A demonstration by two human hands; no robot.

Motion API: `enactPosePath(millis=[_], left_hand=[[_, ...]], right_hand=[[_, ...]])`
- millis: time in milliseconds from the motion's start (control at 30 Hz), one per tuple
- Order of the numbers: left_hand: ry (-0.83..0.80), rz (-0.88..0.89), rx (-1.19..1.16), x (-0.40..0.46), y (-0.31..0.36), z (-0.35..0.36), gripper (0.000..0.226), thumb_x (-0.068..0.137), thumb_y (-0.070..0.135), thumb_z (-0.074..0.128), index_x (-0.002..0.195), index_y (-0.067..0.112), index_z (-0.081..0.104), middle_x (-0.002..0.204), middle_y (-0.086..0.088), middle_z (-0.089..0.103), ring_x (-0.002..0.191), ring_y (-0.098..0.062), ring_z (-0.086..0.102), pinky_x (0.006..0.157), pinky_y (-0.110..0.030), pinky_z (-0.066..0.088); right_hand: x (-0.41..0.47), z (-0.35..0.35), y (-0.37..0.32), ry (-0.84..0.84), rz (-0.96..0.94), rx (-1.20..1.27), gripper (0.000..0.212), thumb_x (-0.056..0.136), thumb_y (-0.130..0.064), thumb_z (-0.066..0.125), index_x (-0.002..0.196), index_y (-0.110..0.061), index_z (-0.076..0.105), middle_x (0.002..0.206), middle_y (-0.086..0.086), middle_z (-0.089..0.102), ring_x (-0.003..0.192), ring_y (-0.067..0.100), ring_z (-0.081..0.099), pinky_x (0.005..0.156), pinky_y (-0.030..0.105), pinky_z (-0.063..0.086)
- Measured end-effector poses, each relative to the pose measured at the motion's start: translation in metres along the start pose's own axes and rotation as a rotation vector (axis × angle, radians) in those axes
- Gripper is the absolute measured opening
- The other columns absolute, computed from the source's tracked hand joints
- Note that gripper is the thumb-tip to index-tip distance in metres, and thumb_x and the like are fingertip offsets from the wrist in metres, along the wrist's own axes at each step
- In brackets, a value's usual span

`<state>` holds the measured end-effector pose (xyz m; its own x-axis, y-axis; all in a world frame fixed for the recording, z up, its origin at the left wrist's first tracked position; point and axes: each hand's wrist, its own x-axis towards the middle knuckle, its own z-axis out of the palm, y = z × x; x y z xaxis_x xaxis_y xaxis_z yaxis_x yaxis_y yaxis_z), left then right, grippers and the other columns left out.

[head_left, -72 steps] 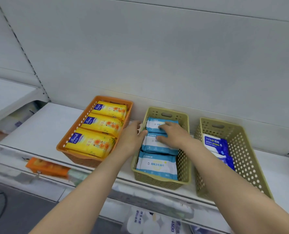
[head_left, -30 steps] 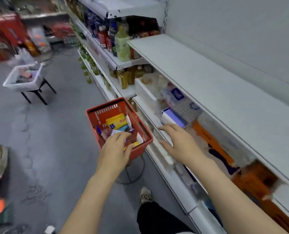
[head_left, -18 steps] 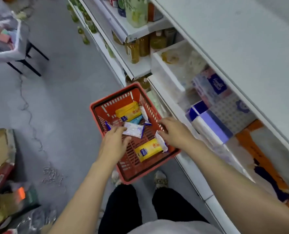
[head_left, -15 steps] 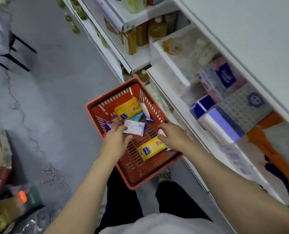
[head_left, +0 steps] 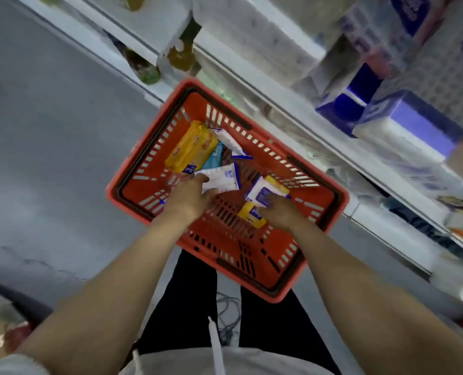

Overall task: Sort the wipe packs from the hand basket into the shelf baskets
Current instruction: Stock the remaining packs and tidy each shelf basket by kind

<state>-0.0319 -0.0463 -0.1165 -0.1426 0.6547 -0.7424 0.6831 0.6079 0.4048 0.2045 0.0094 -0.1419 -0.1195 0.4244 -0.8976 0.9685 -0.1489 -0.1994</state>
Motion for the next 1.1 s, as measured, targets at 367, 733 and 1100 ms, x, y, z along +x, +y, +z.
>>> enactPosePath(millis=[367,733,1100], left_hand=[[-0.014,0.010,-0.013,0.044,-0.029,0.016,0.048,0.095,0.039,0.059,0.135,0.012,0.053,0.123,-0.014,0.064,0.111,-0.032,0.060,0.087,-0.040,0.048],[0.100,0.130,0.182,0.062,-0.022,0.040,0.057,0.093,0.034,0.062,0.142,0.012,0.043,0.144,-0.013,0.045,0.132,-0.033,0.039,0.107,-0.043,0.035],[0.131,-0.158,0.197,0.074,-0.024,0.086,0.027,0.090,0.014,0.059,0.117,0.007,0.059,0.112,-0.020,0.066,0.105,-0.038,0.061,0.084,-0.044,0.048]], right_hand=[[0.043,0.020,0.001,0.292,0.068,-0.136,0.082,0.086,-0.034,0.072,0.152,-0.016,0.026,0.154,0.011,0.034,0.142,0.030,0.029,0.114,0.041,0.031],[0.034,0.032,0.004,0.343,0.152,0.415,0.049,0.088,-0.043,0.069,0.128,-0.016,0.061,0.124,0.006,0.066,0.107,0.023,0.064,0.078,0.030,0.050],[-0.004,0.025,0.014,0.445,0.126,0.682,0.039,0.089,-0.030,0.070,0.120,-0.008,0.058,0.120,0.009,0.067,0.104,0.025,0.065,0.079,0.034,0.052]])
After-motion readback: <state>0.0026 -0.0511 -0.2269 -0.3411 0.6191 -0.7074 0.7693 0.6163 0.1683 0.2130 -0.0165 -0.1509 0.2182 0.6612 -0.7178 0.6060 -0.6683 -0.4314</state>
